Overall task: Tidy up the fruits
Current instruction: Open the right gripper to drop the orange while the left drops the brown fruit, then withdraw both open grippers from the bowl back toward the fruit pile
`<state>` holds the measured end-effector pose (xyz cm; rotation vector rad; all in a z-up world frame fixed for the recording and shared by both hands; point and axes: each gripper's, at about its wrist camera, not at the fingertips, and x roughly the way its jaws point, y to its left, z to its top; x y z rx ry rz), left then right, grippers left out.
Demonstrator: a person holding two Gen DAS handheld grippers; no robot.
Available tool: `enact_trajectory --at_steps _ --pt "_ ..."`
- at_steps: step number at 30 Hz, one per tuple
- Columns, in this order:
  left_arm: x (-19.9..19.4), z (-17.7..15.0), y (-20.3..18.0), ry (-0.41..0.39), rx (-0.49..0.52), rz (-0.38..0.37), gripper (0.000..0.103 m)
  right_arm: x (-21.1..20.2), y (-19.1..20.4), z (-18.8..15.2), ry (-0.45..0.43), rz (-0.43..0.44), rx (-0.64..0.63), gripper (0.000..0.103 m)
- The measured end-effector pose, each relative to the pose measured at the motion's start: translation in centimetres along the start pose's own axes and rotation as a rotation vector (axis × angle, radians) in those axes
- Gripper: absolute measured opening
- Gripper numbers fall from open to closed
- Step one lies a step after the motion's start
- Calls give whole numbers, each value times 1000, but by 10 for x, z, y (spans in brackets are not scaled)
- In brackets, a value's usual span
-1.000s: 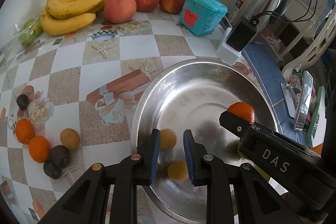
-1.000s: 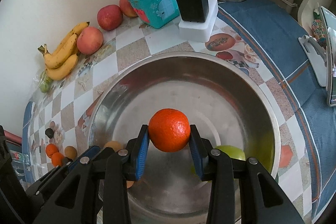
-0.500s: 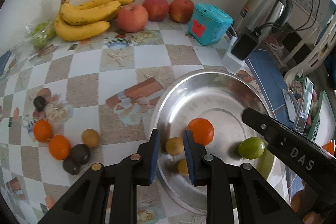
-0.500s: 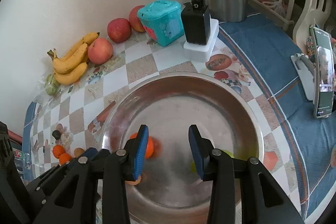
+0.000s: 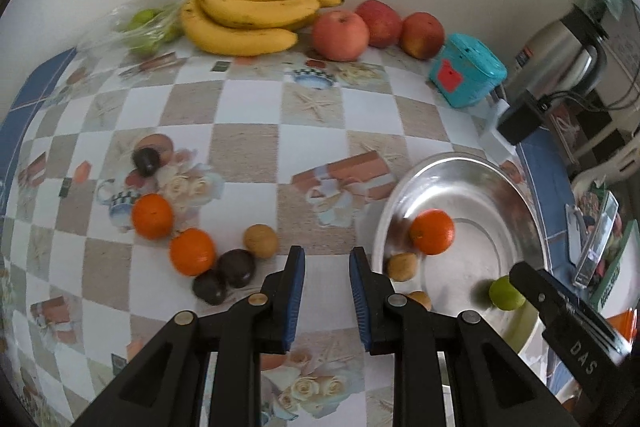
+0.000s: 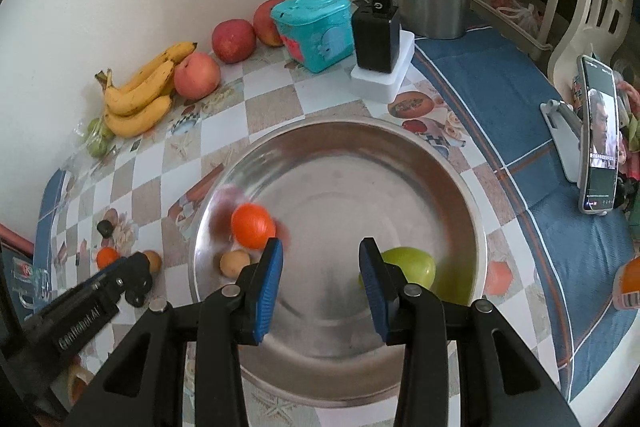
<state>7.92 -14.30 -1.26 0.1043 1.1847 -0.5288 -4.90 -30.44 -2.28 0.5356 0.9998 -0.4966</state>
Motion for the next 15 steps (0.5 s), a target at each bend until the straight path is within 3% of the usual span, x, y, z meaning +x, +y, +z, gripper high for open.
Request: enact_trajectory --at_steps 13,15 --pt "2 -1 8 16 -23 17 26 5 7 -3 26 -4 -21 41" --pt "3 -1 9 19 -22 25 34 7 8 -3 32 -9 -24 41"
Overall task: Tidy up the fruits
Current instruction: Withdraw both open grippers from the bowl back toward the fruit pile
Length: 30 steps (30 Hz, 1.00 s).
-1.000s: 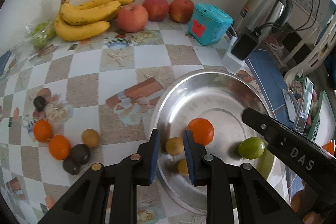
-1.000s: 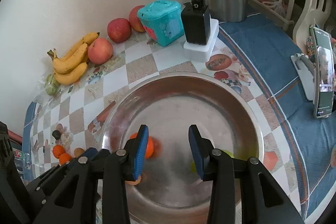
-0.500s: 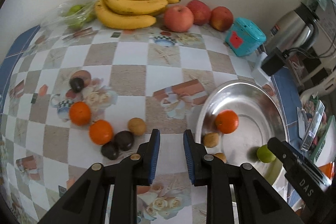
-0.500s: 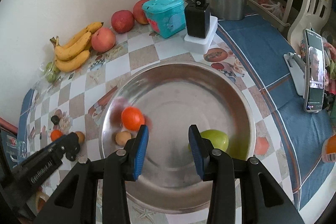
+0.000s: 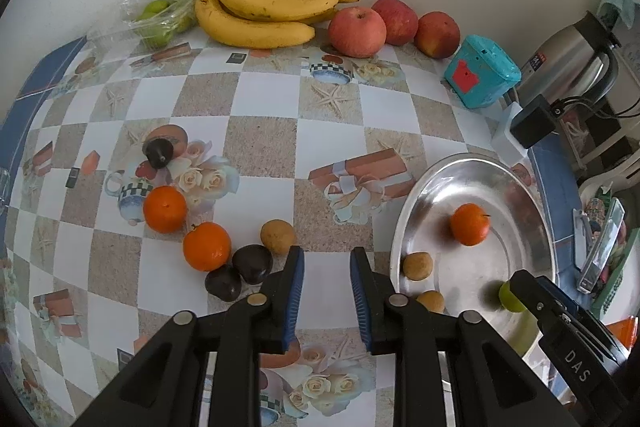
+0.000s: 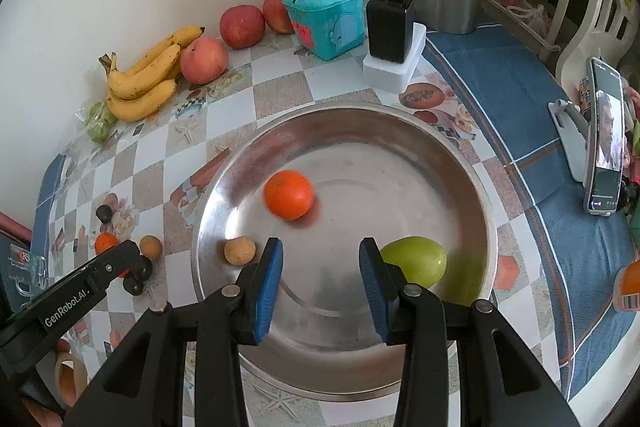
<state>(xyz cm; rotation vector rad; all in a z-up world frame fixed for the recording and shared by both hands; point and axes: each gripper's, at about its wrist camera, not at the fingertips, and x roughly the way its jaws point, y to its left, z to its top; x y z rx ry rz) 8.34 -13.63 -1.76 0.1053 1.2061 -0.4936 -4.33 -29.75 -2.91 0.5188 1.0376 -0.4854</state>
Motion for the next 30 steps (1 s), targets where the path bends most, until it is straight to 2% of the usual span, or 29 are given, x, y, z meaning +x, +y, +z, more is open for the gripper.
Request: enact_trajectory --at_steps 1,4,6,8,10,12,14,17,18,20,21,30 --pt "1 0 0 2 0 8 45 1 0 0 5 -6 -2 43" --pt "2 0 2 2 0 28 58 4 1 0 13 -31 -14 55" --pt "3 0 4 2 -2 37 69 5 1 -1 14 -37 -20 56" --pt "4 1 6 3 -3 45 74 6 0 -1 14 -43 -22 63" --pt "6 1 7 4 -7 61 83 7 -1 -2 16 -48 -22 74" --pt "7 1 9 4 -14 83 90 7 -2 -2 8 -46 -17 79" --pt "10 1 12 10 -23 99 92 7 -3 -2 0 -46 -15 84" --pt "11 0 15 11 -29 109 95 7 -3 -2 -12 -57 -22 85" --pt "11 -1 15 9 -28 115 100 7 -3 -2 -14 -58 -23 85" --pt "11 -1 14 -4 -22 131 103 7 -3 -2 -18 -56 -24 92" --pt "11 -1 14 -8 -18 139 103 7 -3 -2 -20 -54 -24 100" --pt "5 -1 15 -21 9 163 103 5 -2 -2 -47 -33 -8 101"
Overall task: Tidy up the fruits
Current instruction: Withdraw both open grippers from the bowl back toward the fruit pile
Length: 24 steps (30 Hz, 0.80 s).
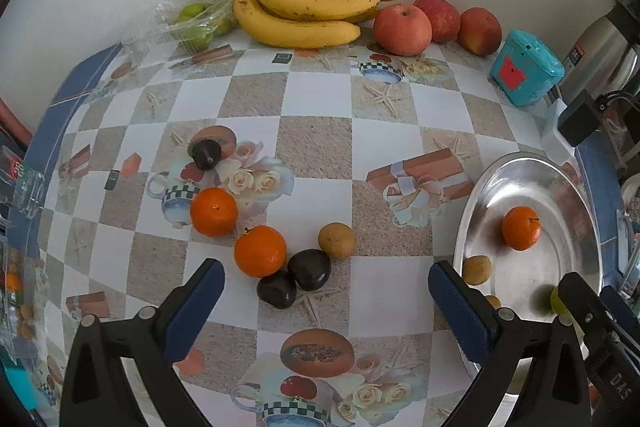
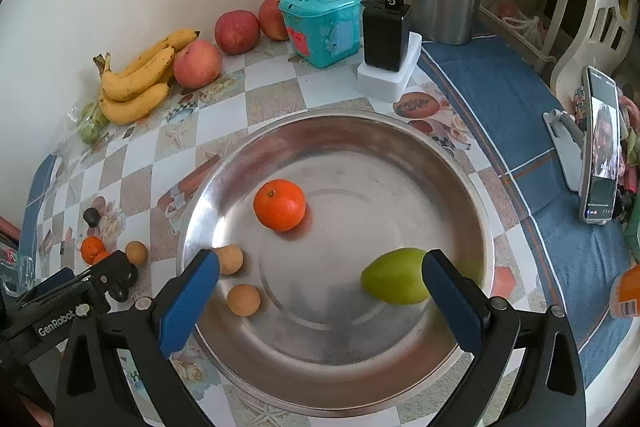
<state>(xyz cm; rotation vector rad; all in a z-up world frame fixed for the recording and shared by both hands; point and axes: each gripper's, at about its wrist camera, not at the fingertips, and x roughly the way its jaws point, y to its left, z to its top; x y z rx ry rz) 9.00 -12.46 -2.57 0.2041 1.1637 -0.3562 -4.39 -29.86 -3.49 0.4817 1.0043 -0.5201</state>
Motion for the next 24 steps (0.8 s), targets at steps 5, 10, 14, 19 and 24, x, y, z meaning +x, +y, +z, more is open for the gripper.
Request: enact_trajectory --at_steps 5,10,14,19,24 --pt "-6 -2 4 -27 46 61 103 5 2 -3 24 17 -3 101" --pt "-13 -5 15 -47 65 92 103 9 12 -7 37 -2 -46 101" --pt "-19 -8 29 -64 72 127 103 12 20 -10 45 -13 -75 101" --pt "-25 -12 54 -70 33 159 103 16 31 -16 68 -8 -108 101" --pt "-30 -13 84 -82 -33 202 103 17 44 -19 80 22 -130 101"
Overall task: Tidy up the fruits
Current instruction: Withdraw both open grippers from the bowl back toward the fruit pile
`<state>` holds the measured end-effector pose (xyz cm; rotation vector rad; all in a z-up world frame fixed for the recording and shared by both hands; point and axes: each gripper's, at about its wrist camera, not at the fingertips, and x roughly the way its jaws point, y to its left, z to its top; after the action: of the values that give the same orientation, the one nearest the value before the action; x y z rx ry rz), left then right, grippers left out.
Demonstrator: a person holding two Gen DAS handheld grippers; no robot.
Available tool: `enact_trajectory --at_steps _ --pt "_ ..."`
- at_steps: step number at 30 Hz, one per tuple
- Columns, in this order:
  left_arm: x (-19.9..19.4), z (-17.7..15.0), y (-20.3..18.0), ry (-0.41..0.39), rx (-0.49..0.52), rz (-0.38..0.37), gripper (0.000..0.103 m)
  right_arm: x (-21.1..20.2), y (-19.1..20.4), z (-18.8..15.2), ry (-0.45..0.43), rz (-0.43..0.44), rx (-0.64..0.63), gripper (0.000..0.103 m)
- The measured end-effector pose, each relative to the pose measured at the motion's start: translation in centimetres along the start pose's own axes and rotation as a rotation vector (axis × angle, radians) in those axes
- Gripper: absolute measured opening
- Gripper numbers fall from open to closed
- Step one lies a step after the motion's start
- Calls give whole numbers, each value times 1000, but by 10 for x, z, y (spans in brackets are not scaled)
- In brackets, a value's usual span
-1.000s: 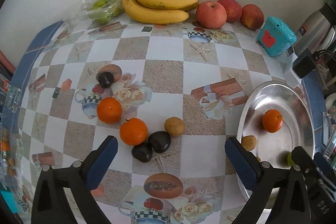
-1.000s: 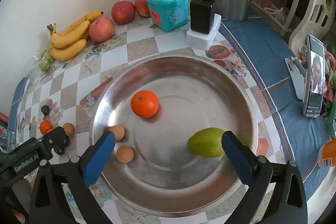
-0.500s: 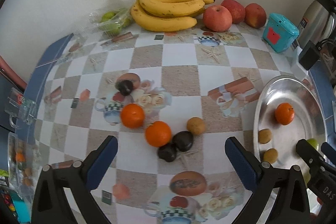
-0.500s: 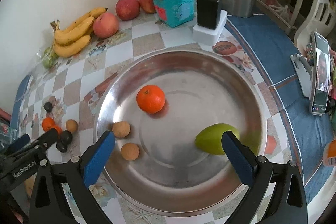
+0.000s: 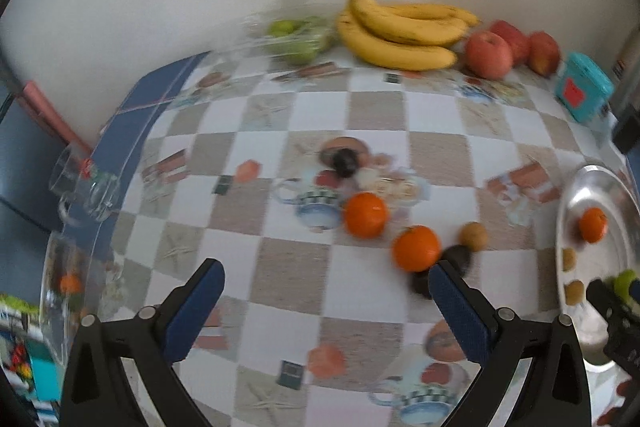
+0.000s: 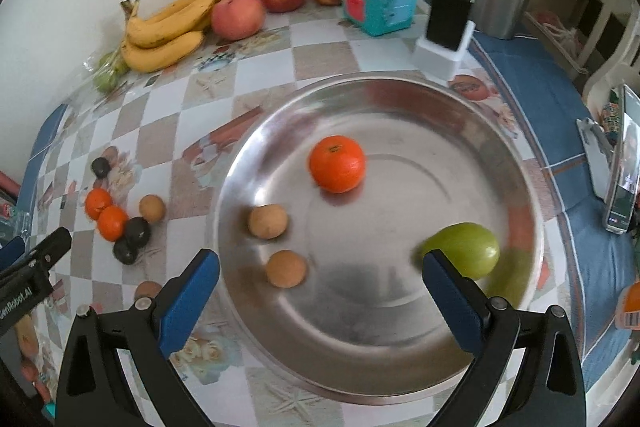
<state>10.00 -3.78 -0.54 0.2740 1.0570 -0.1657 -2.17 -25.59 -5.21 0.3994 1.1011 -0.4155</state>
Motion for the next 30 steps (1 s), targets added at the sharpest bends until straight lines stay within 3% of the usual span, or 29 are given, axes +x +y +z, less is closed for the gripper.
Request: enact_trajectory --at_steps 7,26,30 --pt "10 0 42 29 -123 8 103 3 30 -3 30 12 -71 101" --pt "23 3 82 61 -211 3 103 10 124 2 61 165 -167 101" --pt "26 4 86 74 -236 -29 103 13 132 5 59 187 -207 101"
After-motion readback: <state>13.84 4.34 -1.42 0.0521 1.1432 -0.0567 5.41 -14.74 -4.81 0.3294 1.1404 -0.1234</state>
